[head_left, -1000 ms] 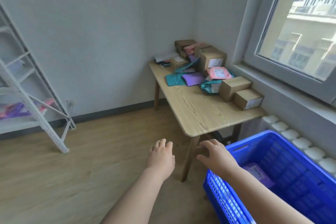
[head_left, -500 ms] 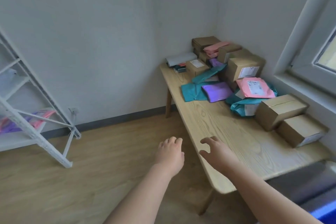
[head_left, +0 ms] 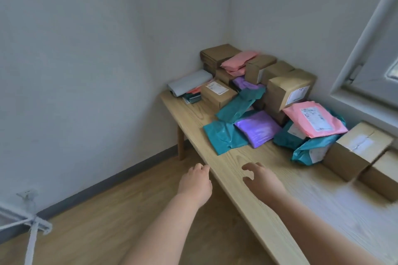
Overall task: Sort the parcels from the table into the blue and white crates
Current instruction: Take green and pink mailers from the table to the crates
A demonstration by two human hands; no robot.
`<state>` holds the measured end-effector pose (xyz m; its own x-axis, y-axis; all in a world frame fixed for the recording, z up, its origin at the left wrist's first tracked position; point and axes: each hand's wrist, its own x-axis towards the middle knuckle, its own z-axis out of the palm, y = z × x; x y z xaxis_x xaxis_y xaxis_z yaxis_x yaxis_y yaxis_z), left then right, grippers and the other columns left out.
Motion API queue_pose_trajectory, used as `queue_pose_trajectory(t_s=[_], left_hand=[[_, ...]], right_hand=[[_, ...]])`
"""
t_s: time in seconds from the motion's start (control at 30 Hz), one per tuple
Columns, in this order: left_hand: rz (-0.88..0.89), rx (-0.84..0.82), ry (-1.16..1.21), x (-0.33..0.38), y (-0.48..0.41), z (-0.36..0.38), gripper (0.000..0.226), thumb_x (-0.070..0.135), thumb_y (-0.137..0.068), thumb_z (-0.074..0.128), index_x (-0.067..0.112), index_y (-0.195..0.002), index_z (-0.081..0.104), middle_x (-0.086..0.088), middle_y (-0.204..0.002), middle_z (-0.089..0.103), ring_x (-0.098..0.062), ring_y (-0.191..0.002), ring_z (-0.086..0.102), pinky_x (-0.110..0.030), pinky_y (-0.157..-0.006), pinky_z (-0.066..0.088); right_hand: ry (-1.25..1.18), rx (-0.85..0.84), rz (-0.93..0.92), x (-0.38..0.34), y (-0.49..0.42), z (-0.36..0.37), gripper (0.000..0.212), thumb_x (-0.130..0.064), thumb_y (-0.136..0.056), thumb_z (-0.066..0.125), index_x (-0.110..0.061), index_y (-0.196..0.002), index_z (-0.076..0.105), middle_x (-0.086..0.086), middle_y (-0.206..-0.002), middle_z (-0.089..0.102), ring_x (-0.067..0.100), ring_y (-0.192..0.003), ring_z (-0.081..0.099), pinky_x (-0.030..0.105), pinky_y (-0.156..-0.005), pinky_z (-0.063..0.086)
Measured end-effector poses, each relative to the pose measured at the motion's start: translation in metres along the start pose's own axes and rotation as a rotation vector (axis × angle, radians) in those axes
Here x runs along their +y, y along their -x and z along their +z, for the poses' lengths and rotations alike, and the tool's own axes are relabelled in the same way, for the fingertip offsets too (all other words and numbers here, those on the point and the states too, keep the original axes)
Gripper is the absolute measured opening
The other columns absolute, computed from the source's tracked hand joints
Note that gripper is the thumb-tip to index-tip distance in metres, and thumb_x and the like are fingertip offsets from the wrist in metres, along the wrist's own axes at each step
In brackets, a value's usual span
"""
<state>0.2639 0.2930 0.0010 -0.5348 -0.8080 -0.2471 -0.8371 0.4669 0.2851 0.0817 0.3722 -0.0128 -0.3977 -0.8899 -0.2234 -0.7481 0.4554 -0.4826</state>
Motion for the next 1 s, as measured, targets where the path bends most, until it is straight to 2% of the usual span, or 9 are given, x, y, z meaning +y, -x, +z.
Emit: queue_pose_trajectory(t_s=[0.2, 0.3, 0.5, 0.6, 0.67, 0.7, 0.9, 0.93, 1.0], left_hand=[[0.109, -0.072, -0.014, -0.001, -0.102, -0.018, 0.044, 0.022, -0.103, 0.043, 0.017, -0.146, 0.039, -0.002, -0.144, 0.044, -0.022, -0.127, 0.047, -0.039, -0.102, 0.046], [0.146, -0.072, -0.010, 0.008, -0.157, -0.025, 0.044, 0.022, -0.103, 0.041, 0.017, -0.147, 0.037, -0.002, -0.146, 0.041, -0.024, -0.125, 0.048, -0.037, -0.099, 0.045], [0.165, -0.135, 0.007, 0.014, -0.237, -0.038, 0.042, 0.022, -0.104, 0.040, 0.019, -0.146, 0.038, 0.000, -0.148, 0.039, -0.022, -0.127, 0.048, -0.037, -0.098, 0.046], [0.164, -0.146, 0.061, 0.012, -0.278, -0.042, 0.041, 0.023, -0.105, 0.040, 0.020, -0.145, 0.039, 0.003, -0.148, 0.040, -0.020, -0.128, 0.047, -0.036, -0.100, 0.045], [0.155, -0.167, 0.112, 0.009, -0.294, -0.043, 0.042, 0.022, -0.104, 0.040, 0.021, -0.146, 0.039, 0.004, -0.149, 0.039, -0.021, -0.125, 0.050, -0.036, -0.099, 0.046], [0.154, -0.185, 0.132, 0.005, -0.307, -0.042, 0.042, 0.022, -0.104, 0.040, 0.022, -0.146, 0.039, 0.004, -0.150, 0.039, -0.021, -0.125, 0.051, -0.037, -0.099, 0.045], [0.174, -0.270, 0.206, -0.014, -0.385, -0.040, 0.043, 0.023, -0.103, 0.042, 0.022, -0.146, 0.041, 0.004, -0.150, 0.042, -0.019, -0.129, 0.050, -0.031, -0.103, 0.041], [0.171, -0.295, 0.224, -0.017, -0.396, -0.041, 0.043, 0.023, -0.103, 0.042, 0.022, -0.146, 0.042, 0.003, -0.150, 0.043, -0.018, -0.129, 0.050, -0.030, -0.103, 0.041], [0.188, -0.343, 0.261, -0.023, -0.417, -0.042, 0.043, 0.024, -0.103, 0.042, 0.023, -0.146, 0.042, 0.004, -0.150, 0.044, -0.017, -0.129, 0.050, -0.028, -0.101, 0.041]], right_hand=[[-0.058, 0.052, 0.112, -0.004, -0.066, -0.013, 0.039, -0.022, -0.095, 0.057, -0.026, -0.134, 0.055, -0.006, -0.133, 0.055, 0.016, -0.120, 0.055, 0.029, -0.094, 0.047], [-0.124, 0.074, 0.183, 0.007, -0.111, -0.018, 0.047, -0.014, -0.093, 0.054, -0.024, -0.138, 0.052, -0.004, -0.137, 0.055, 0.015, -0.120, 0.056, 0.026, -0.091, 0.045], [-0.320, 0.086, 0.353, 0.019, -0.186, -0.020, 0.044, -0.020, -0.093, 0.059, -0.019, -0.136, 0.052, 0.000, -0.130, 0.062, 0.020, -0.113, 0.059, 0.026, -0.086, 0.043], [-0.426, 0.112, 0.434, 0.017, -0.232, -0.027, 0.044, -0.025, -0.094, 0.059, -0.019, -0.137, 0.050, 0.001, -0.123, 0.063, 0.018, -0.094, 0.060, 0.026, -0.078, 0.045], [-0.526, 0.137, 0.503, 0.012, -0.253, -0.030, 0.045, -0.025, -0.094, 0.060, -0.017, -0.137, 0.049, 0.001, -0.118, 0.063, 0.015, -0.076, 0.057, 0.027, -0.066, 0.044], [-0.564, 0.148, 0.544, 0.008, -0.267, -0.031, 0.045, -0.025, -0.094, 0.060, -0.017, -0.137, 0.049, 0.001, -0.118, 0.062, 0.017, -0.075, 0.057, 0.027, -0.062, 0.042], [-0.659, 0.220, 0.683, 0.001, -0.330, -0.027, 0.053, -0.023, -0.093, 0.063, -0.011, -0.142, 0.045, 0.006, -0.119, 0.067, 0.025, -0.104, 0.060, 0.027, -0.077, 0.038], [-0.684, 0.242, 0.713, -0.002, -0.337, -0.027, 0.050, -0.023, -0.093, 0.064, -0.010, -0.139, 0.049, 0.007, -0.116, 0.068, 0.023, -0.097, 0.062, 0.027, -0.075, 0.039], [-0.738, 0.300, 0.752, -0.008, -0.350, -0.025, 0.033, -0.019, -0.092, 0.064, -0.010, -0.124, 0.059, 0.004, -0.098, 0.068, 0.015, -0.068, 0.057, 0.023, -0.059, 0.041]])
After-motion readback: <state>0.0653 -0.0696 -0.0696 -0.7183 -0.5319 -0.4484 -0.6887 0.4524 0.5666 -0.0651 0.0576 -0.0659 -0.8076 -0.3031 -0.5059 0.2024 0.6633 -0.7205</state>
